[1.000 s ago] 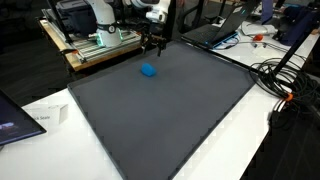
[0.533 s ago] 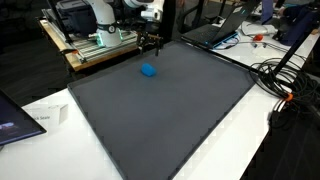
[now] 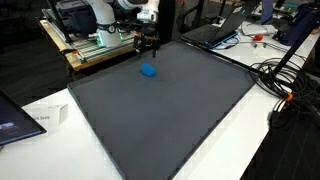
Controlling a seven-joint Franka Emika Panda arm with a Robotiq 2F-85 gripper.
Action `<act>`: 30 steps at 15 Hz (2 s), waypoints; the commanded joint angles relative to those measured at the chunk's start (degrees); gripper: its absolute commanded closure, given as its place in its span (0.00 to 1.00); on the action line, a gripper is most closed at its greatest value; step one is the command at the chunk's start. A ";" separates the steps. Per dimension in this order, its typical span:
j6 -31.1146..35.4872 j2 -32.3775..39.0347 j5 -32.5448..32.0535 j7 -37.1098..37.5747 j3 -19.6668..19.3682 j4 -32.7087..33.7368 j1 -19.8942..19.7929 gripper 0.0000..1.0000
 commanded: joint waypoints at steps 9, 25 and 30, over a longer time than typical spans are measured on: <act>17.36 3.00 -2.94 -22.80 -7.25 -0.01 -7.47 0.00; 31.94 9.91 -6.09 -43.00 -9.95 -0.01 -17.90 0.00; 33.44 10.82 -6.20 -49.36 -9.58 0.59 -20.99 0.00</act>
